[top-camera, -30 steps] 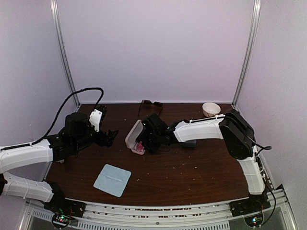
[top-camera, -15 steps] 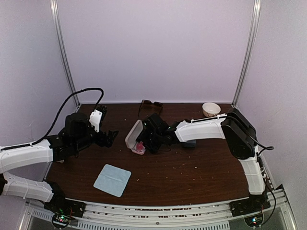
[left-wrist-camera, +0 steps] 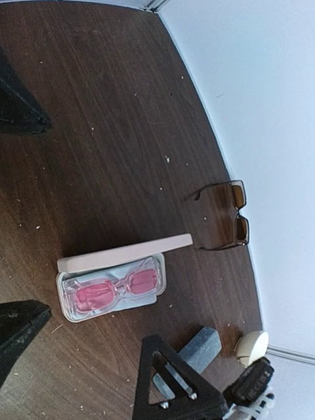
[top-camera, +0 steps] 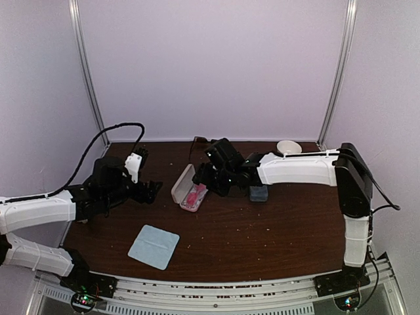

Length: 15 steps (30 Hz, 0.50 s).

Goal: Organize the sunglasses
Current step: Place the sunglasses in the sunglasses case, then close the case with sunglasses at the center of the board.

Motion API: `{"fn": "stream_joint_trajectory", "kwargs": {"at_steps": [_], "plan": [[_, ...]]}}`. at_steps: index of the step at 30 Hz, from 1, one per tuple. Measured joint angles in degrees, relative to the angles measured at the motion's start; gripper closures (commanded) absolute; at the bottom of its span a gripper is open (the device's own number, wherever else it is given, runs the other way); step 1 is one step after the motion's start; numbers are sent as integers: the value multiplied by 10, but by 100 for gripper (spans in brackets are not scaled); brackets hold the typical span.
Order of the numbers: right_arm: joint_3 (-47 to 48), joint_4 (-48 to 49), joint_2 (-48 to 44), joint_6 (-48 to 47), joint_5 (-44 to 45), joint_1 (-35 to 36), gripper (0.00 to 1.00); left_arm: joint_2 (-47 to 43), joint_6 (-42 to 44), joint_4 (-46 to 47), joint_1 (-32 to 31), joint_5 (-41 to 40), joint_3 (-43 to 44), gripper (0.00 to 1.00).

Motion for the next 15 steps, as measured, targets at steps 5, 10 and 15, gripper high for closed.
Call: {"fn": "stream_joint_trajectory", "kwargs": {"at_steps": [5,10,15], "plan": [[-32,-5,-32,-63,8,-6,30,11,-12,-26,1,1,22,13],[-73,16,-33,-101,-17,-23,30,9,-25,-38,16,19,35,15],[-112,47,-33,-125,-50,-36,30,7,-45,-48,48,65,34,18]]}}
